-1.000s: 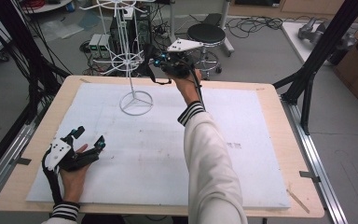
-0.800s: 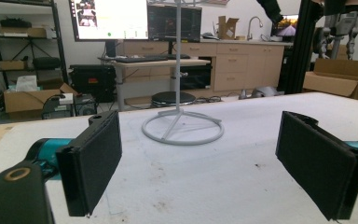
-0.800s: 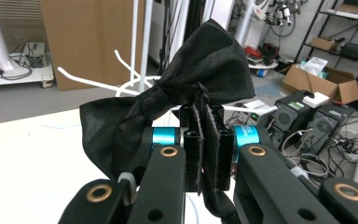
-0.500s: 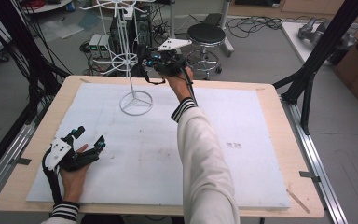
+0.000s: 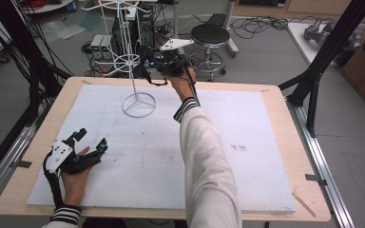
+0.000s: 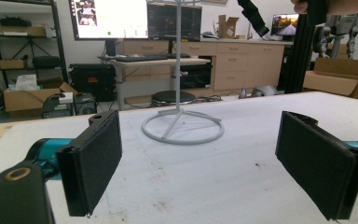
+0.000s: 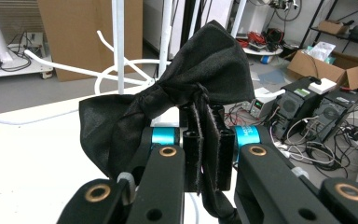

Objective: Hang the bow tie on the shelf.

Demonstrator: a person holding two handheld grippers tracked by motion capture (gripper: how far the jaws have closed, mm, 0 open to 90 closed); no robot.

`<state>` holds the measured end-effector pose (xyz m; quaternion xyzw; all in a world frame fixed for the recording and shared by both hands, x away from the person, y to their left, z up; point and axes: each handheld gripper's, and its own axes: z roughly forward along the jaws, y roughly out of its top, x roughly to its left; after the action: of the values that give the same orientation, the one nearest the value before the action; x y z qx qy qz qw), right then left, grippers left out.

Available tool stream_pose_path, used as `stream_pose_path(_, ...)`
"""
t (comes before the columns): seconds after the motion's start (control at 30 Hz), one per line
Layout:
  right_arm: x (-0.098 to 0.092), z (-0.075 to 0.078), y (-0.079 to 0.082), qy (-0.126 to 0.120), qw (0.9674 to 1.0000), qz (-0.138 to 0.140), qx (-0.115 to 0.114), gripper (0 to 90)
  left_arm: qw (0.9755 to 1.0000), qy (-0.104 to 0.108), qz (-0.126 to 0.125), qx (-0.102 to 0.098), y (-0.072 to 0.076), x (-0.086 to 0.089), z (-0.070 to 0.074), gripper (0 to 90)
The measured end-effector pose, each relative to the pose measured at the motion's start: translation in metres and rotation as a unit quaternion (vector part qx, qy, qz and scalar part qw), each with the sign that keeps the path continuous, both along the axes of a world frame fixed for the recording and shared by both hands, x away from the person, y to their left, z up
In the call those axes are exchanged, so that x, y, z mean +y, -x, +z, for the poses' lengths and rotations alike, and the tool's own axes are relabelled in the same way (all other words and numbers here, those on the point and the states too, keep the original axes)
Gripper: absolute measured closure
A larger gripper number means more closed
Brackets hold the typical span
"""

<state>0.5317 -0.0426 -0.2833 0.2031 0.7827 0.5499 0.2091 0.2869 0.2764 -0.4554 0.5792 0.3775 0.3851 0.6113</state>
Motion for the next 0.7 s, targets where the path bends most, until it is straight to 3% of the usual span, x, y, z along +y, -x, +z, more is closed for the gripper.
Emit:
stream_pose_path(0.47, -0.0015, 0.0005, -0.0011, -0.004, 0.9999, -0.008, 0.010, 66.0, 1.0000, 0.000, 0.000, 0.000, -0.0001, 0.0001, 0.0000, 14.8)
stream_pose_path(0.7, 0.0011, 0.0016, 0.0003, 0.003, 0.9996, -0.028, 0.007, 47.1, 1.0000, 0.000, 0.000, -0.001, -0.0001, 0.0000, 0.0000, 14.8)
